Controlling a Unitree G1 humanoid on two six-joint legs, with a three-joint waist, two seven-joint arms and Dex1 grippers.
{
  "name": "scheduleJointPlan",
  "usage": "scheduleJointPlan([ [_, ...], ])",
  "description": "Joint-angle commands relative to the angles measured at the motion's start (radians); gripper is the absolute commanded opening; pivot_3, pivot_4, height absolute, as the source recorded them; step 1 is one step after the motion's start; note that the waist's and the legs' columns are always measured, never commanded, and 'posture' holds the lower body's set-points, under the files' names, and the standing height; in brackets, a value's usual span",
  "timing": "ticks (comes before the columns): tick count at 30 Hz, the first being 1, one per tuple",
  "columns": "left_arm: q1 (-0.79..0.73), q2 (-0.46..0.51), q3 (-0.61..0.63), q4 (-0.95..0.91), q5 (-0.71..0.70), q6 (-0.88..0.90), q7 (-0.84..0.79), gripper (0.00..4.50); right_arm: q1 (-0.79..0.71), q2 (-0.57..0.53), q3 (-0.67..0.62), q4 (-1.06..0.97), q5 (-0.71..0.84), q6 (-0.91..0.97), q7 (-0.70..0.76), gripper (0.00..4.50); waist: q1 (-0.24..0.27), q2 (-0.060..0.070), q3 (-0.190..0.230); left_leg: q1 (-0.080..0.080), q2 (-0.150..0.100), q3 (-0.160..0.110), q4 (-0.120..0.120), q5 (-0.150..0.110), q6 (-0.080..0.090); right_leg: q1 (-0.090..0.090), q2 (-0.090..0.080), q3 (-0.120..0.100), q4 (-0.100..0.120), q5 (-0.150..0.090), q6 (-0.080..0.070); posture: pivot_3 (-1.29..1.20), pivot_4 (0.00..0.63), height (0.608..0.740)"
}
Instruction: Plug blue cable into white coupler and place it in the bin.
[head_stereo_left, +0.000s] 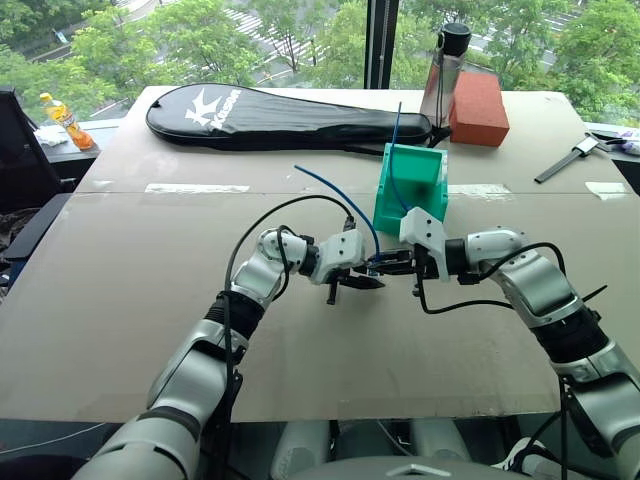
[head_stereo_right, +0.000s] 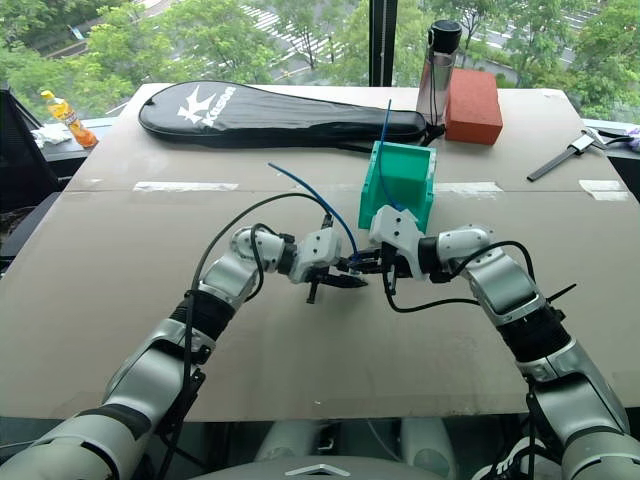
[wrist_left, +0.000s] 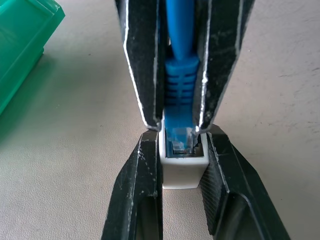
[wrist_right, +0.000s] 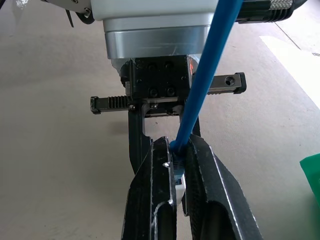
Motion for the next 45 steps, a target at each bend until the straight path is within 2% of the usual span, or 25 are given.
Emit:
scheduleJointPlan([
  [1,0.0,0.004,0.001,0.012,0.017,-0.008,-0.007,0.41,-0.003,-0.015,0.018,0.021,-0.042,-0.011,0.019,0.0,0.0,0.0,0.0,0.0,0.0,0.0,0.0,0.0,0.0,0.0,0.0,0.0,0.0,0.0,0.0,0.0,0.15,0.74],
  [11,0.008,0.003,0.007,0.001,0.015,-0.002,-0.001,0.41,0.081,0.005,0.143,0.113,-0.171,-0.096,0.027,0.0,-0.003,0.0,-0.003,0.005,0.0,0.0,0.0,0.0,0.0,0.005,0.0,0.0,0.0,0.0,0.0,0.0,0.15,0.74],
  [15,0.01,0.002,0.009,-0.005,0.012,0.002,-0.001,0.41,0.105,0.038,0.104,0.141,-0.184,-0.153,-0.03,0.0,-0.01,-0.002,-0.011,0.009,0.001,0.0,0.0,0.0,0.0,0.008,0.001,0.0,0.0,-0.001,-0.002,0.0,0.15,0.74],
  [17,0.013,0.002,0.016,-0.023,0.0,0.02,0.001,0.41,0.106,0.079,0.027,0.129,-0.114,-0.151,-0.054,0.0,-0.014,-0.002,-0.011,0.013,0.001,0.0,-0.001,0.0,0.0,0.011,0.001,0.0,0.0,-0.003,-0.003,0.0,0.15,0.74],
  [21,0.03,0.008,0.049,-0.117,-0.052,0.128,0.0,0.41,0.14,0.11,-0.131,-0.013,-0.005,-0.148,-0.11,1.41,-0.018,0.0,-0.009,0.011,0.001,0.0,-0.001,0.0,0.0,0.01,0.001,0.0,0.0,-0.002,-0.004,0.0,0.15,0.74],
  [26,0.032,0.017,0.099,-0.253,-0.09,0.278,0.065,0.41,0.201,0.118,-0.315,-0.338,0.185,-0.03,-0.222,3.66,-0.014,0.0,-0.008,-0.003,0.0,-0.001,0.0,0.0,0.0,-0.002,-0.001,0.0,0.001,0.0,0.0,0.0,0.15,0.74],
  [30,-0.025,-0.006,0.142,-0.317,-0.13,0.467,0.143,0.41,0.274,0.078,-0.442,-0.53,0.274,0.065,-0.32,3.66,0.001,0.0,-0.008,-0.003,0.0,-0.002,-0.001,0.0,0.0,-0.002,-0.001,-0.002,0.0,0.0,0.0,0.0,0.15,0.74],
  [33,-0.208,-0.082,0.2,-0.265,-0.199,0.757,0.245,0.41,0.46,-0.009,-0.526,-0.624,0.187,0.087,-0.381,3.66,0.027,-0.003,-0.006,-0.003,-0.001,-0.004,0.0,0.0,0.0,0.0,-0.002,-0.005,-0.001,0.0,0.001,0.0,0.15,0.74],
  [35,-0.295,-0.111,0.19,-0.205,-0.179,0.819,0.282,0.41,0.546,-0.043,-0.563,-0.659,0.157,0.088,-0.414,3.66,0.028,-0.004,-0.005,-0.008,-0.003,-0.008,0.003,0.0,0.0,0.0,-0.002,-0.008,-0.001,-0.003,0.004,0.0,0.15,0.74],
  [38,-0.412,-0.173,0.196,-0.041,-0.151,0.821,0.351,0.41,0.643,-0.048,-0.63,-0.702,0.153,0.093,-0.459,3.66,0.02,-0.004,-0.005,-0.008,-0.004,-0.006,0.004,0.0,0.0,-0.001,-0.002,-0.003,-0.001,-0.003,0.005,0.0,0.15,0.74],
  [45,-0.617,-0.308,0.187,0.392,-0.058,0.64,0.442,0.41,0.773,-0.003,-0.768,-0.764,0.192,0.098,-0.545,3.66,0.0,-0.005,-0.004,-0.002,-0.003,-0.003,0.0,0.0,0.0,0.0,0.003,0.002,-0.001,-0.004,0.007,0.0,0.15,0.74],
])
